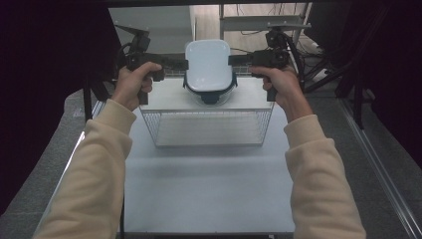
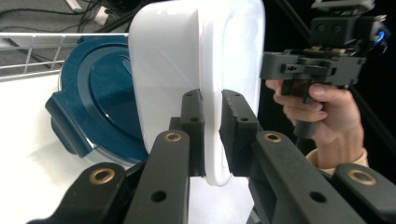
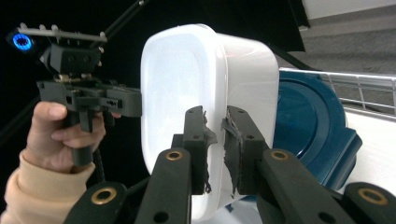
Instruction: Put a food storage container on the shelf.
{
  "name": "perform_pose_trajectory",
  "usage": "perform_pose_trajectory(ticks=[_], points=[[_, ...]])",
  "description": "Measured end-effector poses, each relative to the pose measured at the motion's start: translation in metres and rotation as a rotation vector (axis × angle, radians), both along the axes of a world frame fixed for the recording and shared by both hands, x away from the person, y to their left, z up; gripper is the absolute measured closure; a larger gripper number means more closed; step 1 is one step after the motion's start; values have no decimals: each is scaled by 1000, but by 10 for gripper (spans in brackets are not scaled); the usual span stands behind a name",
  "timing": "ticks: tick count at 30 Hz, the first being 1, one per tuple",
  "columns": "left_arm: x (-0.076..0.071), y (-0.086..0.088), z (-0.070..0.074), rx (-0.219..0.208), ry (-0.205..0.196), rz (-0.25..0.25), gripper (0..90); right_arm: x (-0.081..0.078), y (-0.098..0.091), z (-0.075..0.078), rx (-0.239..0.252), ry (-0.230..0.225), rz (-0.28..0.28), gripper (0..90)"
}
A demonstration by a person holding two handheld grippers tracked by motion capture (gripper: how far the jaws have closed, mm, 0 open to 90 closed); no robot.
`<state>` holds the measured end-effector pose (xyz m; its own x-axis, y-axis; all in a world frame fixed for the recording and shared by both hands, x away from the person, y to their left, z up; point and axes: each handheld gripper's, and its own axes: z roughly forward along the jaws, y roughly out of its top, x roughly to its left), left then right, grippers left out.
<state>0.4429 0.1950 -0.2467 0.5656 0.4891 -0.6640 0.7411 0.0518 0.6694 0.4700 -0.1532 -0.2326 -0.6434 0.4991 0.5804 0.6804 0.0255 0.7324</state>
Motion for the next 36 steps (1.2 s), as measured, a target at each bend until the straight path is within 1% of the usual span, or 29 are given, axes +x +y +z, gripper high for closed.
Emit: perform_pose_trajectory(ticks=[2,6,8,10,11,14,17,19,20,21,22,24,27,29,30,31,32,33,36], points=[[5,0,-2,-25,14,4,792,6,-1,-3,22,23,2,778],[14,2,-5,-57,44,12,784,16,-4,-9,70,60,-6,773],[18,3,-7,-74,61,13,778,21,-4,-11,85,76,-9,770],[24,5,-11,-101,87,19,771,25,-3,-13,97,93,-15,767],[27,6,-13,-111,94,18,767,28,-3,-14,104,107,-21,765],[33,7,-17,-143,116,31,756,34,-2,-16,113,124,-36,760],[38,9,-22,-167,126,40,756,38,-1,-18,117,133,-43,756],[41,8,-25,-172,132,46,747,41,-1,-20,113,138,-61,756],[42,8,-26,-162,132,49,747,41,-1,-20,113,138,-61,756],[43,8,-28,-161,135,51,748,42,-1,-21,103,139,-68,757],[44,8,-30,-175,136,49,749,44,-1,-23,104,143,-78,756],[43,8,-31,-182,132,53,749,45,-2,-25,120,147,-79,757],[42,8,-32,-184,123,55,747,45,-2,-25,120,143,-82,755],[42,7,-31,-179,115,55,735,43,-1,-24,111,130,-86,754],[42,6,-31,-179,108,56,707,42,-1,-24,108,116,-88,735],[40,6,-30,-178,95,64,685,42,-1,-23,112,107,-85,704],[38,5,-28,-171,70,71,645,40,-1,-22,122,90,-84,667],[35,5,-26,-164,46,80,615,37,-2,-20,124,66,-85,645],[24,5,-18,-122,-16,110,493,27,-4,-13,105,-13,-90,526]])
